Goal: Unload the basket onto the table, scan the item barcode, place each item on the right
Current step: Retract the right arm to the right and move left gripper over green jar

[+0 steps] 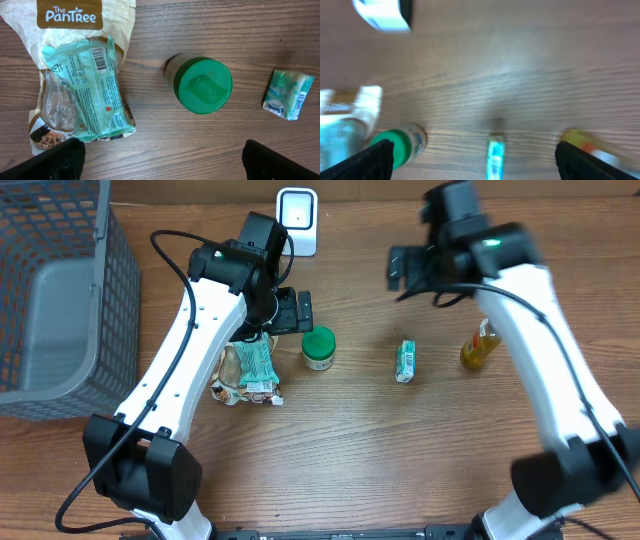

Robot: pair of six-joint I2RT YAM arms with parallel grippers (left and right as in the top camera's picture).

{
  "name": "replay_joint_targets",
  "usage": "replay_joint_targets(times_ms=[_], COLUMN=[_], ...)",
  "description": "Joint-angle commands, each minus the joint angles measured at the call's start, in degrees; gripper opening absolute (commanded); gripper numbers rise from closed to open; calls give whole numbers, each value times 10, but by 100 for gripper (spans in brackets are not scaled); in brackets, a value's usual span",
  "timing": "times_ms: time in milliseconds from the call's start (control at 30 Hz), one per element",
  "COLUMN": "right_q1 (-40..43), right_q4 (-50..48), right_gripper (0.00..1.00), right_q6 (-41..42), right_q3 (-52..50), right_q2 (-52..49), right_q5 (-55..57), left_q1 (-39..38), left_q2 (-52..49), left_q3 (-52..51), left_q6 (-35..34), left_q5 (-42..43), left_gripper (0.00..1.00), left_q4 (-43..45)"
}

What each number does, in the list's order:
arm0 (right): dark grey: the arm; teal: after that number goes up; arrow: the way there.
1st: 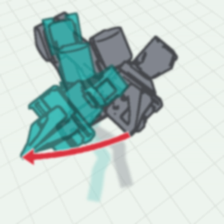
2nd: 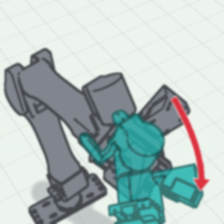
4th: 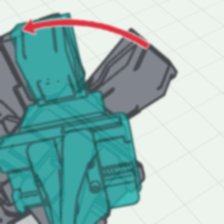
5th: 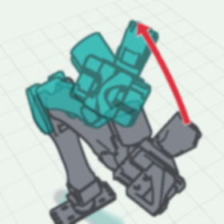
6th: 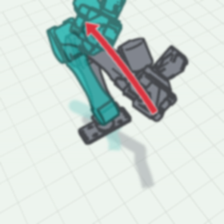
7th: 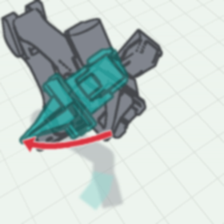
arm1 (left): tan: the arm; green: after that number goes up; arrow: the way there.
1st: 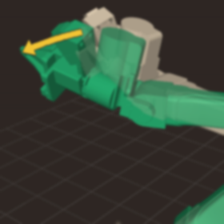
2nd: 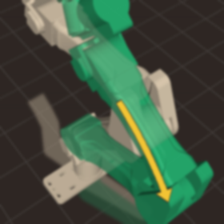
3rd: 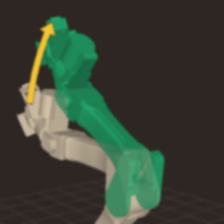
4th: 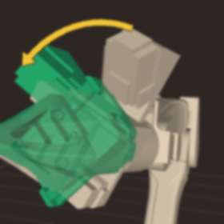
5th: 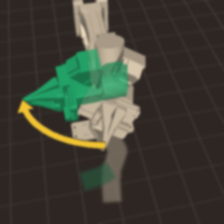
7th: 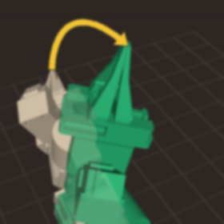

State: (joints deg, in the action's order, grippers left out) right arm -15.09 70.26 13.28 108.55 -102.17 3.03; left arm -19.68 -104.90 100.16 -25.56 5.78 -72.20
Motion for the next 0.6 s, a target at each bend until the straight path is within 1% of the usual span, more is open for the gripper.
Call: replay_joint_targets(times_ms=[0, 200, 367, 467, 567], right_q1=[47, 160, 242, 273, 284], right_q4=[50, 116, 167, 182, 181], right_gripper=[100, 100, 100, 100, 100], right_q6=[-16, -16, -16, -16, -16], right_q3=[70, 76, 76, 75, 75], right_q2=[84, 159, 182, 181, 179], right_q5=[30, 48, 49, 49, 49], left_q1=[-2, -2, -2, -2, -2], left_q2=[2, 2, 2, 2, 2], left_q3=[-7, -7, -7, -7, -7], left_q6=[-2, -2, -2, -2, -2], left_q5=[-4, -4, -4, -4, -4], left_gripper=[100, 100, 100, 100, 100], left_q4=[0, 0, 1, 1, 1])
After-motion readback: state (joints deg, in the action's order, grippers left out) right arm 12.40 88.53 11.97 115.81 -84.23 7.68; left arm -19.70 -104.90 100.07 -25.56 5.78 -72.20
